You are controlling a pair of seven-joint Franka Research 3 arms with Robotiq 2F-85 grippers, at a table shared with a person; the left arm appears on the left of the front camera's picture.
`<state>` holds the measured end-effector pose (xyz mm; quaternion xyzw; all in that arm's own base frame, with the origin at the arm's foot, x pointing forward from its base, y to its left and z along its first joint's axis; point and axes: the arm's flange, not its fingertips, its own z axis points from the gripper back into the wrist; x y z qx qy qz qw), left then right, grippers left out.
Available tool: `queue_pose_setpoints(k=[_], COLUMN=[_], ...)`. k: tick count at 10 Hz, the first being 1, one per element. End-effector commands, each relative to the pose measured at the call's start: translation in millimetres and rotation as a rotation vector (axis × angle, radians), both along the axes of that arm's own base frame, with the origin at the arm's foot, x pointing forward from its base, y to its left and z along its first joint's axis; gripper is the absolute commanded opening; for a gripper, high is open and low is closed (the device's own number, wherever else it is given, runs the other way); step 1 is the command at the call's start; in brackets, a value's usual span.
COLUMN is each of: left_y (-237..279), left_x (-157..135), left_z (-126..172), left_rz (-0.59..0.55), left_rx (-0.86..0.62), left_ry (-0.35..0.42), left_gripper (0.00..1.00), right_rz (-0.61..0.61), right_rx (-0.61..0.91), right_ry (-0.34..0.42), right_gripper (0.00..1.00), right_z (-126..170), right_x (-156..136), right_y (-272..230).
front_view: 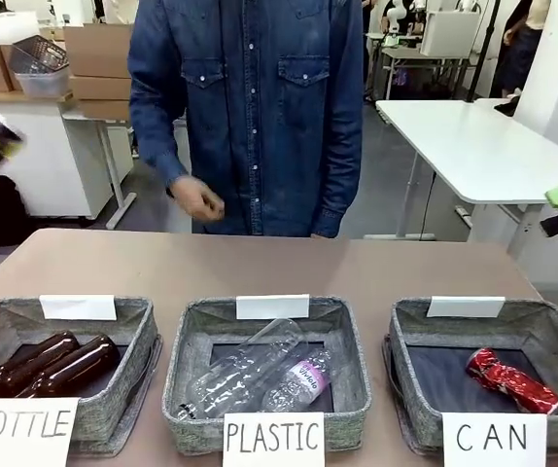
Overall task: Sort the can waste into the basket.
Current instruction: Pick up the can waste from the table and place it in the right Fabric basket.
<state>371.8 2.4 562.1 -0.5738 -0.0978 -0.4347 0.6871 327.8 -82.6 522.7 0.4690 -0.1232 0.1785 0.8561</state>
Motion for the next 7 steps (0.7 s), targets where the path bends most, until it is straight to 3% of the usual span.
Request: queue_pose_setpoints(k=[1,4,5,6,7], left_y=[-93.3,-231.8,-265.1,-304.3,-344.3], left_x=[-8.5,-10.8,-23.9,-30.8,-32.2], left_z=[-22.6,-67.4,-76.4,-83.8,-91.1], left_rz=[0.021,-0.021,-0.027,0.036,0.04], left_rx=[-0.058,0.115,0.142,0.142,0.16], left_ry=[-0.048,-0.255,-0.367,-0.5,-0.541], left_gripper=[0.38,0.38,0.38,0.38,0.38], right_rz=[0.02,0.0,-0.124,-0.242,-0.355], right_rx=[-0.007,-0.001,-0.1,-0.146,-0.182], right_ry=[-0.017,0.0,-0.066,-0.109,-0.139], right_gripper=[1.0,1.0,1.0,1.0,1.0], right_z=[-0.2,0.1,28.4,47.2,55.9], right_x=[-1.1,0.0,-21.8,-47.0,-75.2], right_y=[-1.7,0.1,-34.8,-68.9,-104.0])
